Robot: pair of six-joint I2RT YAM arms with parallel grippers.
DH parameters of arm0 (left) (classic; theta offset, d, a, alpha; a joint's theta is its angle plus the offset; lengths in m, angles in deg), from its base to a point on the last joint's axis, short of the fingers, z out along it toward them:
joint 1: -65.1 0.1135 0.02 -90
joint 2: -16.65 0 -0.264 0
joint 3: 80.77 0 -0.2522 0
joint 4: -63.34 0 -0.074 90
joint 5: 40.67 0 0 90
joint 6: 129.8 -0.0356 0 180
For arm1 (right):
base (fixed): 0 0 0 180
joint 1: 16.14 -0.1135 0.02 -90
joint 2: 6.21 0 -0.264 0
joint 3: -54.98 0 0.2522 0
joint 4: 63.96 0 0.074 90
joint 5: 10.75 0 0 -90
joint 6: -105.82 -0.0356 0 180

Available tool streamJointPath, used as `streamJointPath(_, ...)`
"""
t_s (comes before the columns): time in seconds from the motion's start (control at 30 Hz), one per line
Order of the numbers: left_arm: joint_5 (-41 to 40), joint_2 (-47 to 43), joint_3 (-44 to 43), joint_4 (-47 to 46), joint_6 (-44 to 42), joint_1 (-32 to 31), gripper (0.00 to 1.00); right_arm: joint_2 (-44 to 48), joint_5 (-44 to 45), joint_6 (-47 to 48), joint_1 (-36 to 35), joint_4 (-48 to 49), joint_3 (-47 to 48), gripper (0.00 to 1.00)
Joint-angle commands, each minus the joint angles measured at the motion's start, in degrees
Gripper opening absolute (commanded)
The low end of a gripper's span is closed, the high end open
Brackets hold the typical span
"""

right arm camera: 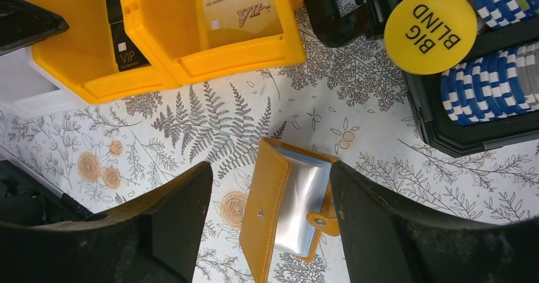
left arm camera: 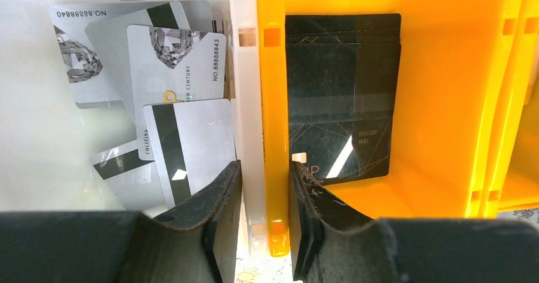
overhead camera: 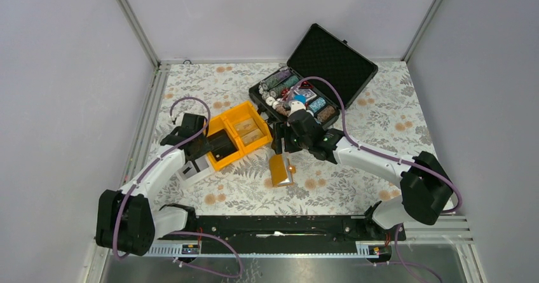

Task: Put the credit cards into the card holder
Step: Move the storage box to the center of the board.

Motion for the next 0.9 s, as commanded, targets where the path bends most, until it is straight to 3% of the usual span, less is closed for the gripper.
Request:
streamJointPath(0.0,10.3,2.8,-0.5,-8.3,5.1,-4.3,0.0,1.5,2.6,-0.6,0.4,0.6,1.2,0.75)
streamJointPath(0.57,7.5,10.9,-6.0,-15.4,12.8,-14.5,0.0,3.7,3.8,-0.9,0.4,-0.2,0.6,0.75)
streamJointPath(0.8,5.6,11.3,-9.2,-14.5,11.6,-15.4,0.0,4.9,4.5,-0.7,0.4,-1.1,0.3,0.75)
streamJointPath(0.87,4.0,9.7,-9.8,-12.9,10.3,-15.4,0.09,5.4,4.8,-0.6,0.4,-1.1,0.1,0.75)
